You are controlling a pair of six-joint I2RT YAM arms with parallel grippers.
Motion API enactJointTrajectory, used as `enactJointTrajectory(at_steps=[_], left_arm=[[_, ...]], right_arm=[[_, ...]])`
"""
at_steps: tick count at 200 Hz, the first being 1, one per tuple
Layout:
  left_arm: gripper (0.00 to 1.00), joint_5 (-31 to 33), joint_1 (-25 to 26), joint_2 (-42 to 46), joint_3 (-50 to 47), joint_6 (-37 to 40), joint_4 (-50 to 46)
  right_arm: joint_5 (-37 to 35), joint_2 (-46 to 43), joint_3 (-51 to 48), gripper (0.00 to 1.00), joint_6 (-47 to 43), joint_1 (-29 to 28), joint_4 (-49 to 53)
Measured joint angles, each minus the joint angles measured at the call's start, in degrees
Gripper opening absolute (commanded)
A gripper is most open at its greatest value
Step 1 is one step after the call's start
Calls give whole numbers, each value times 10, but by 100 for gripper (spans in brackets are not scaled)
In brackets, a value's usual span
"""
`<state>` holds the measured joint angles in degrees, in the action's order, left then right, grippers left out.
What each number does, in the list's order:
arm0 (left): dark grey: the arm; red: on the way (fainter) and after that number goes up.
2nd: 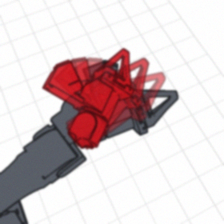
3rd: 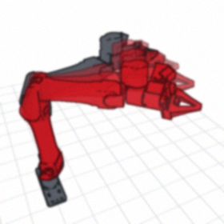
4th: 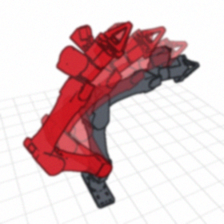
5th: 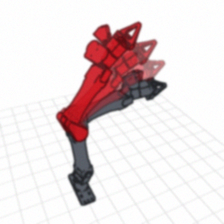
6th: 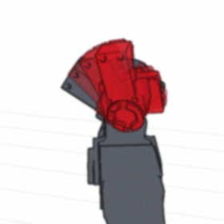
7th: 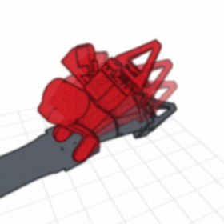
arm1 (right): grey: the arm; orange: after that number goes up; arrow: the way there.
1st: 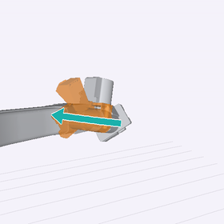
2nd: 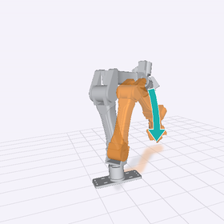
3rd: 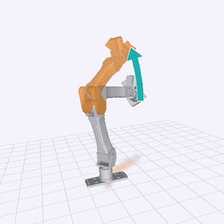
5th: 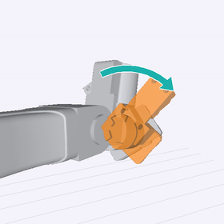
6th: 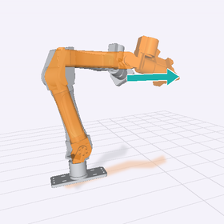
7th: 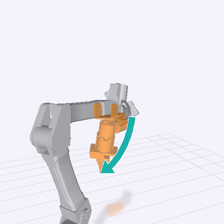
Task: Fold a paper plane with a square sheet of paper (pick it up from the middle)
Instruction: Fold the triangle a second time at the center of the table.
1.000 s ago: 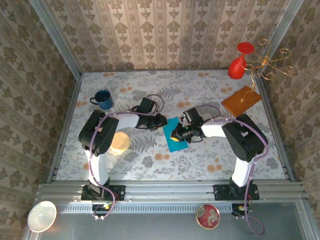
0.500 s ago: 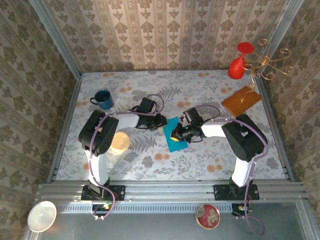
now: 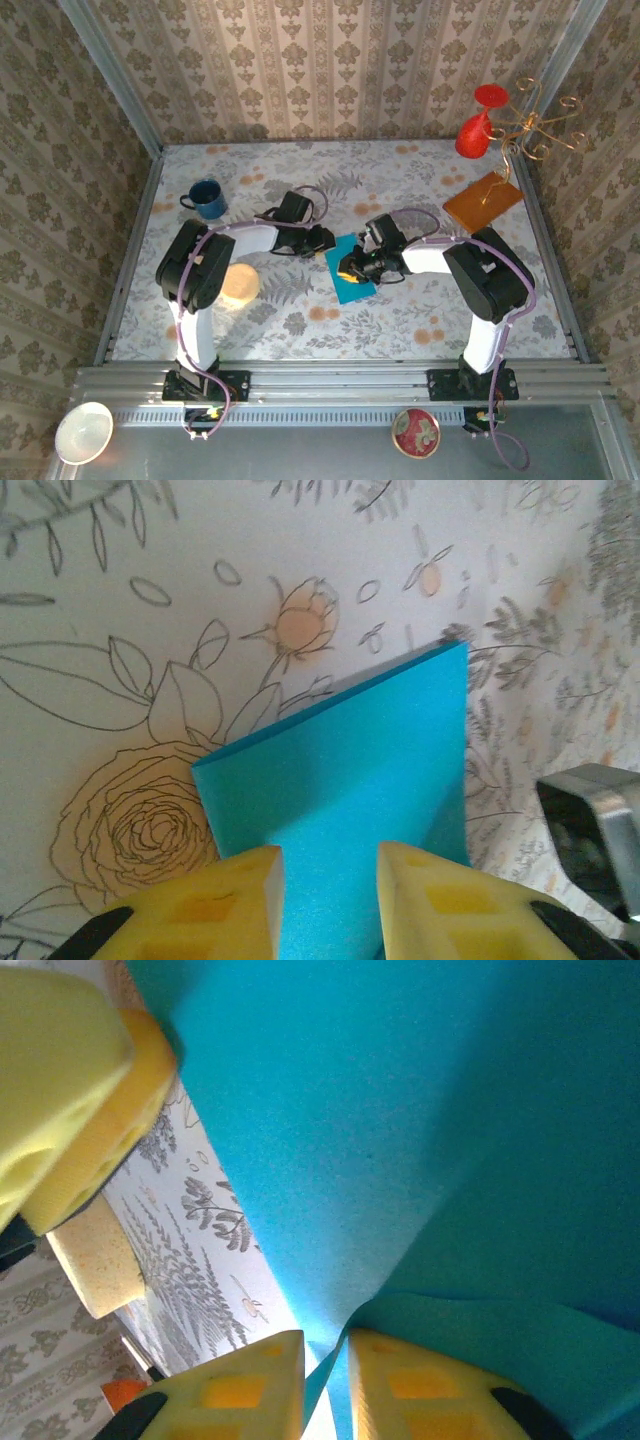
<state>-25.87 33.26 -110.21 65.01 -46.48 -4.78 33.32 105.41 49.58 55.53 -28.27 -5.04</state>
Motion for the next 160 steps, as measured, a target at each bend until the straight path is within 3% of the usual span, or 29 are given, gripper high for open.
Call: enactJointTrajectory(at_steps=[32, 73, 107, 135, 160], left_arm=[[38, 11, -23, 52, -2, -4, 0], [42, 34, -49, 141, -47, -15, 12], [42, 44, -36, 166, -94, -24, 17], [41, 48, -10, 167, -128, -38, 21], [30, 54, 14, 170, -150, -54, 29]], right_arm=[[13, 0, 3, 41, 3, 0, -11], [16, 0, 4, 43, 4, 0, -16], [17, 0, 3, 47, 4, 0, -24], [18, -1, -5, 43, 2, 0, -40], [18, -1, -13, 38, 1, 2, -51]])
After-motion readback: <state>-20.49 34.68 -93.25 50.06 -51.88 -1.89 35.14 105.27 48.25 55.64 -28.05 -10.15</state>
